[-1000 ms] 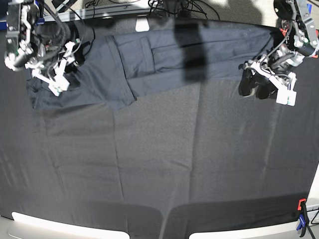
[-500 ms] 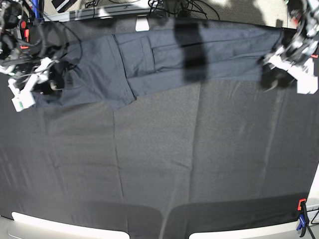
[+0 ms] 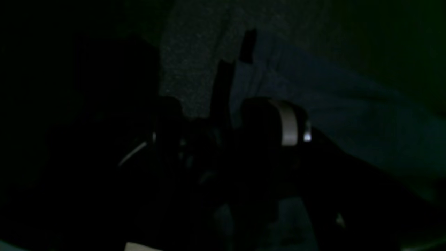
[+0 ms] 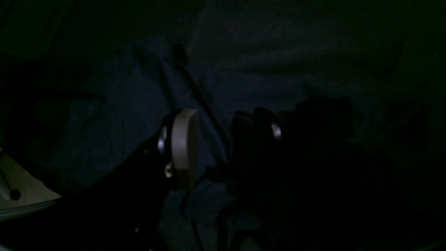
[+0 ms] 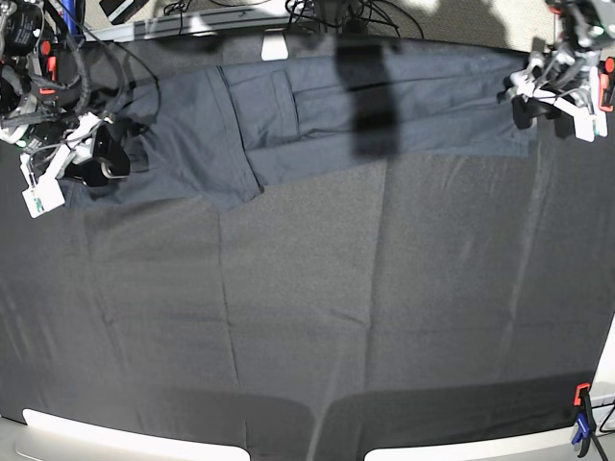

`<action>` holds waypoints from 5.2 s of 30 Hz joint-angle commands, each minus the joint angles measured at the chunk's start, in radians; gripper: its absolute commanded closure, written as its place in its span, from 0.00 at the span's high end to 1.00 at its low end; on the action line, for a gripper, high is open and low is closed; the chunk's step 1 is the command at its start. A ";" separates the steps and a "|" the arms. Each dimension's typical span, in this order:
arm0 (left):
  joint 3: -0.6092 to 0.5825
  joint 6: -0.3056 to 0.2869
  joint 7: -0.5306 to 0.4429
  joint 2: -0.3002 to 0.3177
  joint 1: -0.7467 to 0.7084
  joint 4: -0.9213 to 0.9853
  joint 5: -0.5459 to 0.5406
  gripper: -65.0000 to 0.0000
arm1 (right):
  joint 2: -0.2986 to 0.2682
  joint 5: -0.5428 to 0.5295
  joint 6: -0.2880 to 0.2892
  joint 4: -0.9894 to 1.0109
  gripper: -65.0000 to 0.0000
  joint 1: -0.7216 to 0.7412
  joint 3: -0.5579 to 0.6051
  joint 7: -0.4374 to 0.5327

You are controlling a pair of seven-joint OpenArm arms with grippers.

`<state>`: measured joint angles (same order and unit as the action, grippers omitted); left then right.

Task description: Layout the t-shirt on the table in an organized manner, then fold the t-shirt properly

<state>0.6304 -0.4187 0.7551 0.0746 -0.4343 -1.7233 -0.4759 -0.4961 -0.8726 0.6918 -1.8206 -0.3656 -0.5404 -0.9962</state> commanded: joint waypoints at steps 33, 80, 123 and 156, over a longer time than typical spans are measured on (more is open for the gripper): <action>0.018 0.007 0.069 0.135 0.097 -0.090 -0.077 0.00 | -0.019 -0.022 0.006 -0.015 0.39 0.105 -0.009 0.023; -0.807 -0.027 0.129 -0.013 0.149 -0.332 -0.079 0.47 | -0.016 -0.022 0.006 -0.015 0.39 0.105 -0.009 0.028; -0.307 -0.061 -0.076 0.140 0.019 -0.332 -0.007 0.47 | -0.021 -0.138 0.006 0.457 0.58 0.105 -0.034 -0.138; -0.307 -0.061 -0.076 0.139 0.018 -0.332 -0.004 0.47 | 0.007 -0.272 0.006 0.200 0.00 0.193 -0.061 -0.140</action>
<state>0.3202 -0.4755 0.7059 0.2081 -0.4206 -2.0357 -0.4675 -0.4721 -1.1156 0.6891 -1.6096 -0.1806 -0.5930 -1.1534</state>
